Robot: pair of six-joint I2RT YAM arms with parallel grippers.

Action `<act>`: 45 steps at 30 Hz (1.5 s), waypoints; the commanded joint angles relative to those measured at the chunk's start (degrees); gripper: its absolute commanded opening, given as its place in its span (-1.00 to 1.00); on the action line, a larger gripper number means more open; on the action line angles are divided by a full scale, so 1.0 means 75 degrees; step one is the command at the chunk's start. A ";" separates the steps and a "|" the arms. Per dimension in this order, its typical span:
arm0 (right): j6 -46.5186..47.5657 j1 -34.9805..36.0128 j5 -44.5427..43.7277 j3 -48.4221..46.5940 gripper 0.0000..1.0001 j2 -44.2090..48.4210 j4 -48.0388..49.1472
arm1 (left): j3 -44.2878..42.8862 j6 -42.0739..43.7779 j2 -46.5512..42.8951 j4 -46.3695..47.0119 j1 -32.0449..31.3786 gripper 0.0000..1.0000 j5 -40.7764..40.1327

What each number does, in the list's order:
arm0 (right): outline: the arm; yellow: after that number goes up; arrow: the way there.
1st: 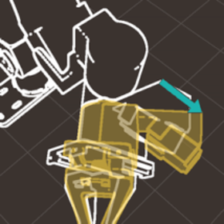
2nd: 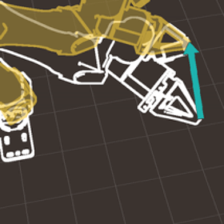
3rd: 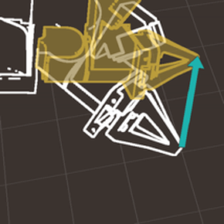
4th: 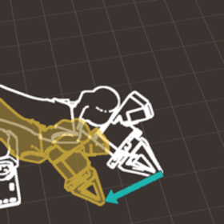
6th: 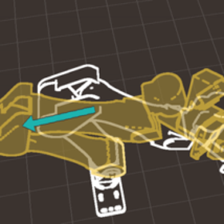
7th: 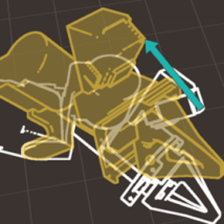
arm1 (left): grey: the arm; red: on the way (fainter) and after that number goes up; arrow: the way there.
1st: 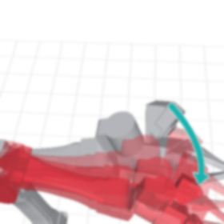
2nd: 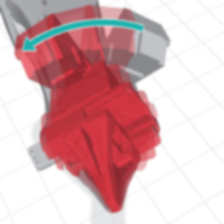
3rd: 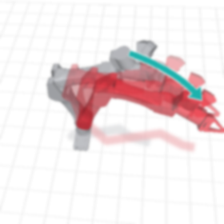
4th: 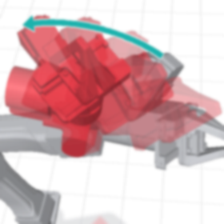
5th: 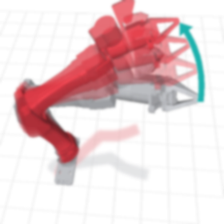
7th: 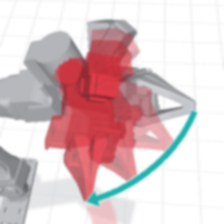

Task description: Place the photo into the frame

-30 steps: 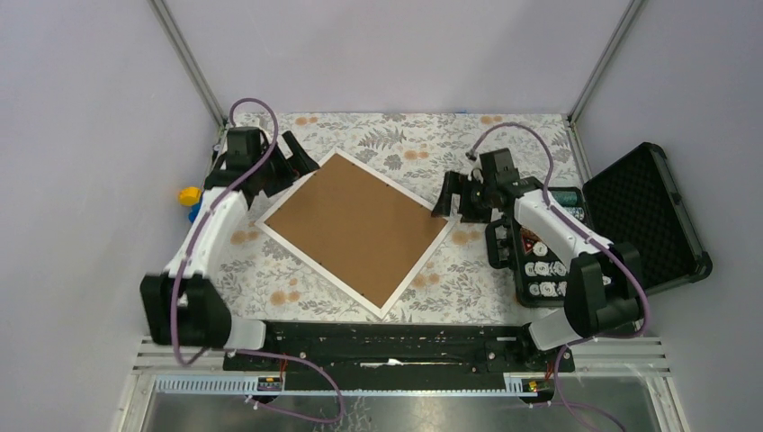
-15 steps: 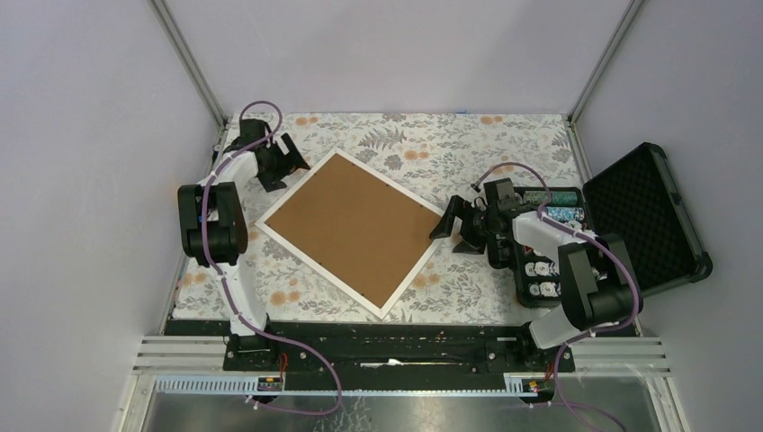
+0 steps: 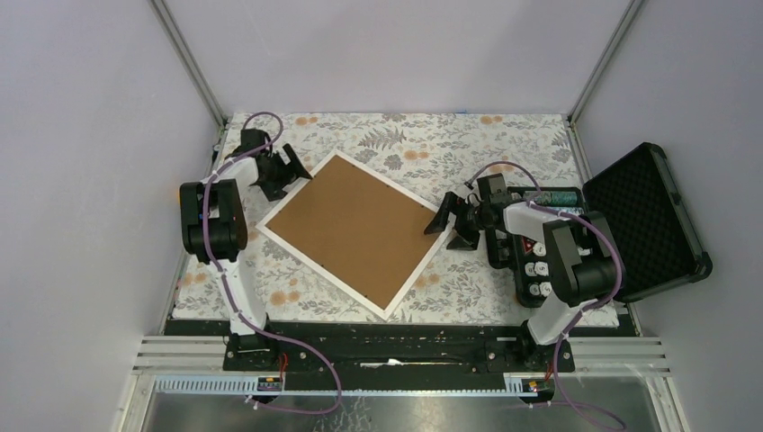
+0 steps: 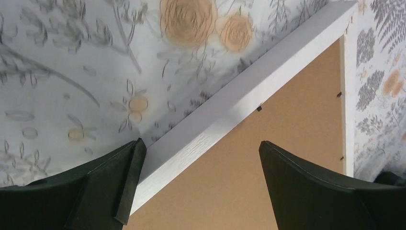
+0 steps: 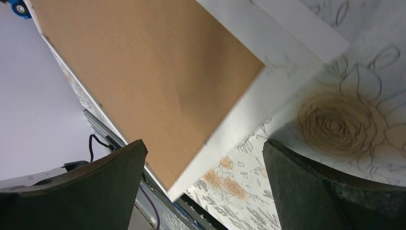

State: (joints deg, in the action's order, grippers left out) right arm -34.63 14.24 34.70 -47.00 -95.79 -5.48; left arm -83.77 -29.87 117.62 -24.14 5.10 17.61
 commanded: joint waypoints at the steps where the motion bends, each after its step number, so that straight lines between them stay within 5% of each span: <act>1: 0.0068 -0.0006 -0.0030 -0.0667 0.99 -0.0327 -0.0317 | 0.1159 -0.0423 -0.0970 -0.0579 -0.0019 0.97 0.0979; 7: 0.0275 -0.0021 0.0071 -0.0976 0.91 -0.0216 -0.0324 | 0.2531 -0.0061 -0.2458 -0.0497 -0.0024 0.97 0.1013; 11: 0.0284 -0.0368 0.0046 -0.0957 0.66 -0.0168 -0.0391 | 0.2510 0.0488 -0.2671 -0.0895 -0.0012 0.97 0.0337; 19: 0.0800 -0.1159 0.0473 -0.0301 0.61 0.0323 -0.0603 | 0.2886 0.0492 -0.2732 -0.0497 0.0100 0.97 0.0434; 33: 0.1236 -0.1166 0.0811 0.0191 -0.11 0.0022 -0.0599 | 0.3004 0.0466 -0.2750 -0.0369 0.0195 0.97 0.0477; 45: 0.1185 -0.0890 0.0774 0.0174 -0.19 -0.0451 -0.0405 | 0.3126 0.0444 -0.2793 -0.0285 0.0201 0.97 0.0580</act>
State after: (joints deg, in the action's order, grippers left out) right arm -26.35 6.35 39.16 -45.65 -97.89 -9.45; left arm -61.23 -26.55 98.61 -26.83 6.55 19.77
